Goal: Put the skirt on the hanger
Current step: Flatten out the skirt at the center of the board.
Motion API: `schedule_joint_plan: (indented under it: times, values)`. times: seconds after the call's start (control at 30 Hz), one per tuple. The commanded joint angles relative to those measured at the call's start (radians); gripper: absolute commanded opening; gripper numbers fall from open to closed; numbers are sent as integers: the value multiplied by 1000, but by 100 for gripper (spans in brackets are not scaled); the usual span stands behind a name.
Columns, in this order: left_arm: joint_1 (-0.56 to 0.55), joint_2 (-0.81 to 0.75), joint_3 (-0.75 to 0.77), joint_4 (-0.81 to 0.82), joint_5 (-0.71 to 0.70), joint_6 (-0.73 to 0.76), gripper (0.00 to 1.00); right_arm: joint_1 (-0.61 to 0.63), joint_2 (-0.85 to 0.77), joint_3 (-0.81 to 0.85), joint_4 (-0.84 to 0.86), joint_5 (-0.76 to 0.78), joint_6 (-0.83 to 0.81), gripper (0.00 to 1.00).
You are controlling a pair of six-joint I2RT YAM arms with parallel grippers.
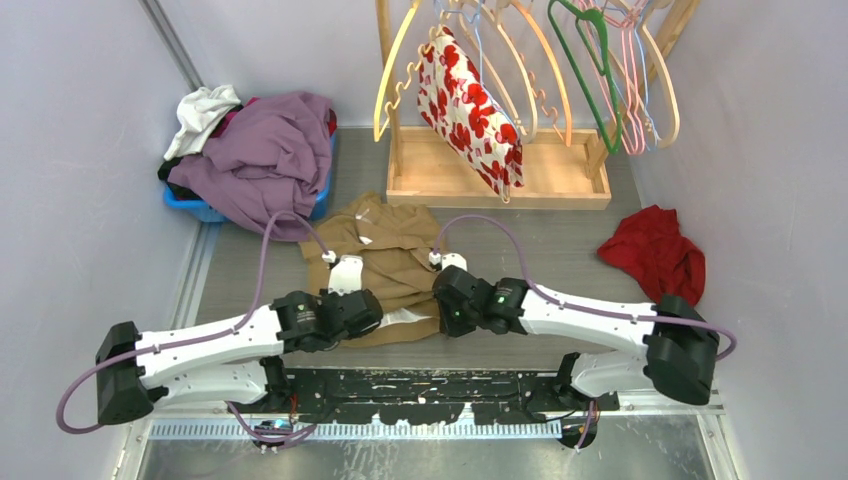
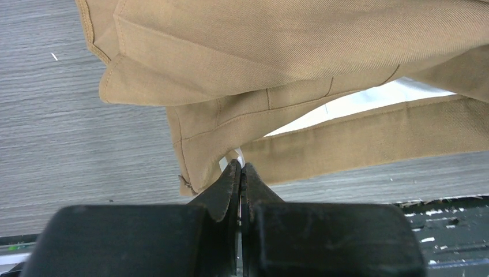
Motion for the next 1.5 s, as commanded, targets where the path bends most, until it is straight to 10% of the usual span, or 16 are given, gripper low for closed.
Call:
schedule_joint_plan:
  times: [0.0,0.7,1.47]
  values:
    - [13,-66,42,-24,34,24,0,3,-94,48,-40,-13,31,1]
    - [52,-162,268,-139,125,122,1,-4,-386,119,-183,-39,64,1]
    - [422,308,1196,-230,431,561,0,-150,-177,965,-569,333,-259,1]
